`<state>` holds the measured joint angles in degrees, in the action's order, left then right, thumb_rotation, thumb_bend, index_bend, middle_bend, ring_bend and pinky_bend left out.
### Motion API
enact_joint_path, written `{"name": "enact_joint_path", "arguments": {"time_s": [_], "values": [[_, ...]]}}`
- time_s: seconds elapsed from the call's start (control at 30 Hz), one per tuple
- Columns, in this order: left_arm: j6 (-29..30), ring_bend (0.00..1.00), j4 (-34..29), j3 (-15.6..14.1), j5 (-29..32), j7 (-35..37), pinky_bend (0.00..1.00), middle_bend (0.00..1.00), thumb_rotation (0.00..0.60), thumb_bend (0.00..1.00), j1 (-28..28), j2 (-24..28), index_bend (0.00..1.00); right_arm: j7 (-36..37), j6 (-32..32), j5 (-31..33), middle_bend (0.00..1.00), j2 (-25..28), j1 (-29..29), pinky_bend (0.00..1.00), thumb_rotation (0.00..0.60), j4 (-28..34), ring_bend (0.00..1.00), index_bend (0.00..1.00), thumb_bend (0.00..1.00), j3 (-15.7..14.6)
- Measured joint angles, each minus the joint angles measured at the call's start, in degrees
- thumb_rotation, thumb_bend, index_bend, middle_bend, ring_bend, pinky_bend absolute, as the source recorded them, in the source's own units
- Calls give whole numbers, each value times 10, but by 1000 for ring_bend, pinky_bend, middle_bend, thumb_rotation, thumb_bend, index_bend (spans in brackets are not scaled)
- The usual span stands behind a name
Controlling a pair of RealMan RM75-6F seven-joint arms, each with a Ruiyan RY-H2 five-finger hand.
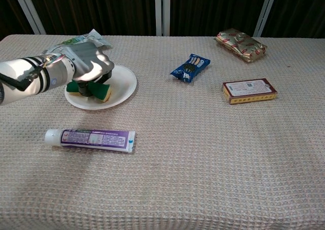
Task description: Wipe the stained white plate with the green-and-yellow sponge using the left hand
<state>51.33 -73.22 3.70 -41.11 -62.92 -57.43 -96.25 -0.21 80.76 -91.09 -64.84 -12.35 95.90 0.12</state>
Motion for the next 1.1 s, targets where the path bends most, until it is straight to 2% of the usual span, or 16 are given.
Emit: {"name": "enact_joint_path", "arguments": {"time_s": [0.13, 0.23, 0.4, 0.53, 0.67, 0.8, 1.0, 1.1], "values": [[35, 495, -40, 13, 1, 15, 501, 588, 600, 311, 5, 21, 633, 1, -2, -1, 216, -1, 0, 82, 600, -1, 3, 157, 266, 2], [46, 495, -46, 26, 0, 33, 501, 588, 600, 311, 5, 27, 632, 0, -1, -1, 215, 0, 2, 81, 600, 0, 3, 157, 266, 2], [32, 495, 1, 26, 9, 30, 501, 588, 600, 311, -3, 13, 632, 0, 0, 1, 215, 2, 6, 81, 600, 2, 3, 157, 266, 3], [10, 495, 56, 5, 24, -6, 501, 589, 600, 311, -13, -13, 632, -1, -1, 1, 216, 1, 6, 81, 600, 1, 3, 157, 267, 3], [2, 495, 80, -9, 44, -26, 501, 589, 600, 312, -17, -34, 632, 0, -2, -1, 216, 1, 6, 81, 600, 2, 3, 157, 267, 4], [14, 495, 68, -12, 44, -37, 502, 589, 600, 311, -17, -30, 633, -1, 2, -5, 216, 4, 7, 81, 600, 5, 3, 157, 266, 6], [52, 495, 14, -2, 32, -31, 502, 589, 600, 312, -15, -1, 632, 2, 7, -7, 216, 5, 11, 81, 600, 4, 3, 157, 266, 7], [51, 495, 16, -2, 36, -36, 502, 589, 600, 312, -17, 1, 633, 4, 10, -7, 216, 6, 13, 81, 600, 3, 3, 157, 266, 7]]}}
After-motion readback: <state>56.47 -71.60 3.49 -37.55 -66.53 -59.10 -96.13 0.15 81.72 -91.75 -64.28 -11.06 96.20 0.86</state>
